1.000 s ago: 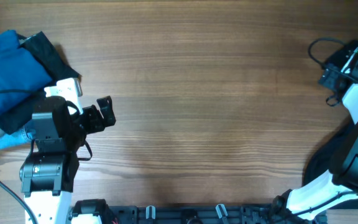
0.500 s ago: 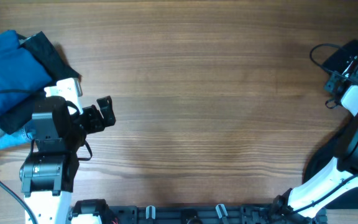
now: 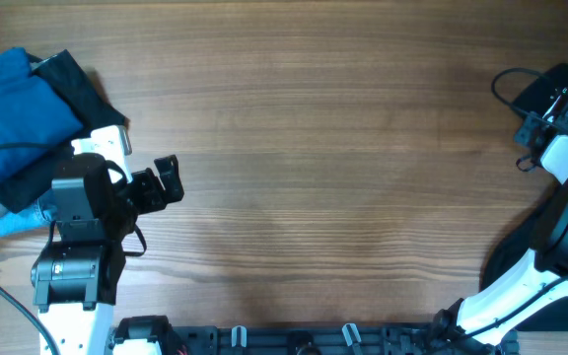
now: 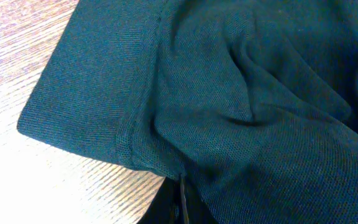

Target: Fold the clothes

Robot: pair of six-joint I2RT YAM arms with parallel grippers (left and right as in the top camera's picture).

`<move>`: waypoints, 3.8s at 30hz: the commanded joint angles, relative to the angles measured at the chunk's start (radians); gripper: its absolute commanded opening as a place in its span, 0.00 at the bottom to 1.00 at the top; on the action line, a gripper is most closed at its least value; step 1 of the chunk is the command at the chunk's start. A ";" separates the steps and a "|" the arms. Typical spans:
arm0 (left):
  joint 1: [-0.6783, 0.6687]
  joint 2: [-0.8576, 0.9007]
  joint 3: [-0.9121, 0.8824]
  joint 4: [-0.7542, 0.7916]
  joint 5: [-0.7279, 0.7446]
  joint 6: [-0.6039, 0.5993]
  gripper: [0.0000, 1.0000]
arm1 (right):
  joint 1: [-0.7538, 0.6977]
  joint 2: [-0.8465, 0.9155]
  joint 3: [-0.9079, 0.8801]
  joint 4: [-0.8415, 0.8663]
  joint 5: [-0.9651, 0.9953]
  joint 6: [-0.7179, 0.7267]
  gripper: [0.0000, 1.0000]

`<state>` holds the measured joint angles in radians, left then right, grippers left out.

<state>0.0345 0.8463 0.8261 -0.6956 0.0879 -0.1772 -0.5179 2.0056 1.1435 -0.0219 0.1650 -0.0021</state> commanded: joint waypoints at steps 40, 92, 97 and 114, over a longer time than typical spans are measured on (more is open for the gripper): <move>-0.005 0.073 0.018 -0.001 0.016 0.012 1.00 | 1.079 -0.287 0.088 -0.092 -0.493 0.110 1.00; -0.077 0.832 0.018 0.314 0.341 -0.202 0.04 | 0.356 -0.426 0.086 -0.920 -0.160 0.368 1.00; 0.123 0.786 0.018 0.267 0.341 -0.224 0.04 | 0.356 -0.426 0.085 -0.909 -0.127 0.365 1.00; 0.426 0.737 0.018 -0.082 0.416 -0.220 0.06 | 0.356 -0.413 -0.079 -0.593 -0.172 0.367 1.00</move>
<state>0.4583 1.5986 0.8364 -0.7307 0.4839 -0.3988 -0.1608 1.5799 1.1191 -0.7193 0.0025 0.3698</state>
